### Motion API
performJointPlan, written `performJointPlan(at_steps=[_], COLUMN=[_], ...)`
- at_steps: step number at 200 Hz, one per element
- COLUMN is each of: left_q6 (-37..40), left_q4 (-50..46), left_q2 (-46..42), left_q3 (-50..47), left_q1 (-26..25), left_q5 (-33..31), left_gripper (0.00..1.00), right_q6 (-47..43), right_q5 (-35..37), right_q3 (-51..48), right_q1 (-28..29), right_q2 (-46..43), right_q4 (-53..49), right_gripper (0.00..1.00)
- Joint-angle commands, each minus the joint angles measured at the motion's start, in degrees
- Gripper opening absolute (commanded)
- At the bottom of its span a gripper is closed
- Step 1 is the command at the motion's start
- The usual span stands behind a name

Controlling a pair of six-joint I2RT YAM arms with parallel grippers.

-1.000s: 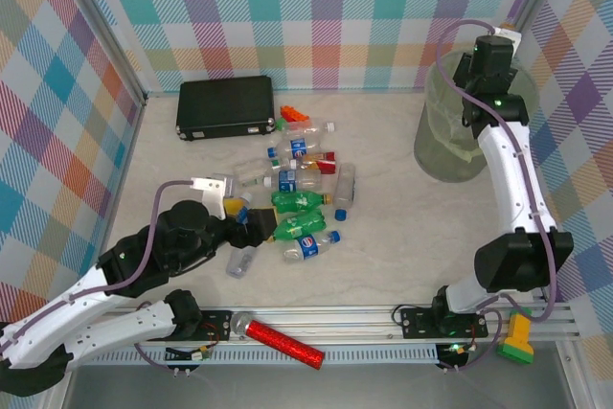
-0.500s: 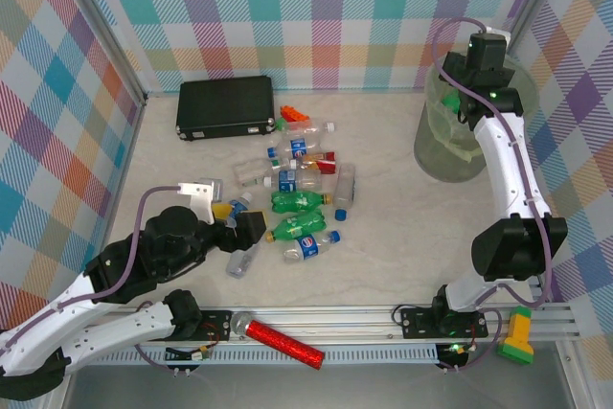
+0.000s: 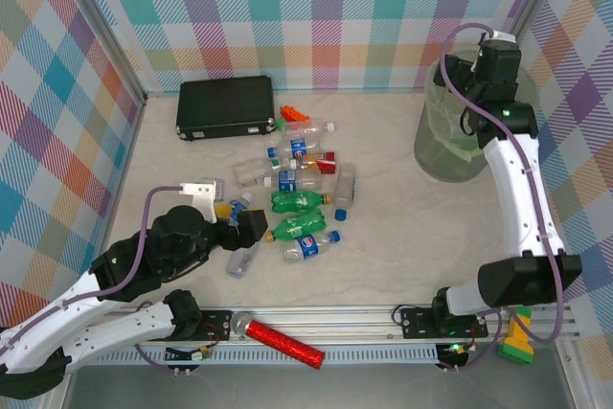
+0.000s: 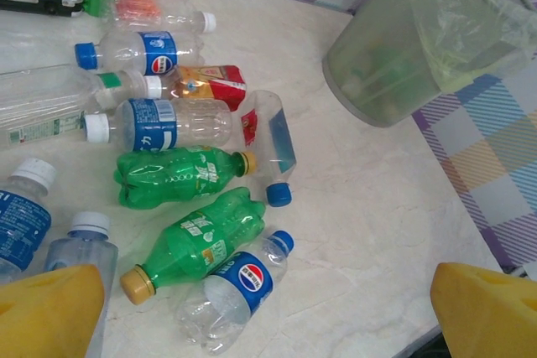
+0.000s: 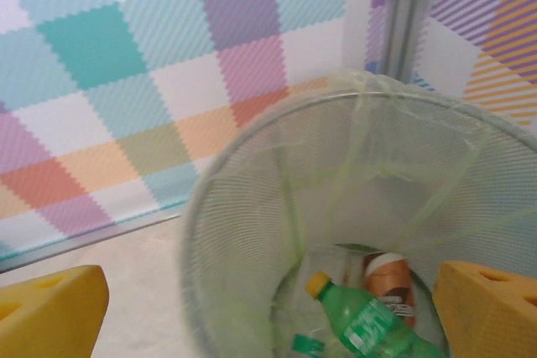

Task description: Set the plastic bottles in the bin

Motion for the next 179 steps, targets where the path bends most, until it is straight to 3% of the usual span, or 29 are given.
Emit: performJointPlan(at_steps=[1,39,94,136,179], left_q6=[-1.57,-1.67,-2.16,-3.31,-2.72], left_q4=[1.97,2.05,0.78,1.29,1.28], left_q2=[0.32,2.48,6.49,10.46,14.92], left_q3=[-1.6,-2.02,-1.93,-0.92,1.77], left_q1=[-0.49,-0.45,-0.49,-0.49,-0.49], left_q5=[-1.75,-1.4,-0.76,1.64,0.11], left_gripper=[1.0,1.0,0.99,1.0,1.0], right_q6=[1.63,1.26,9.22,9.23,14.73], right_q5=[-3.99,-2.62,-3.66,-4.54,-3.71], right_q3=[-2.43,-11.74,-26.47,-28.83,-32.91], right_q1=[2.85,11.92,22.74,29.68,30.62], right_q2=[-3.7,-9.8,-15.54,-11.38,-6.04], right_q4=[-1.45,0.7,4.46,5.9,8.58], right_gripper=[0.99,0.99,0.99,0.99,0.99])
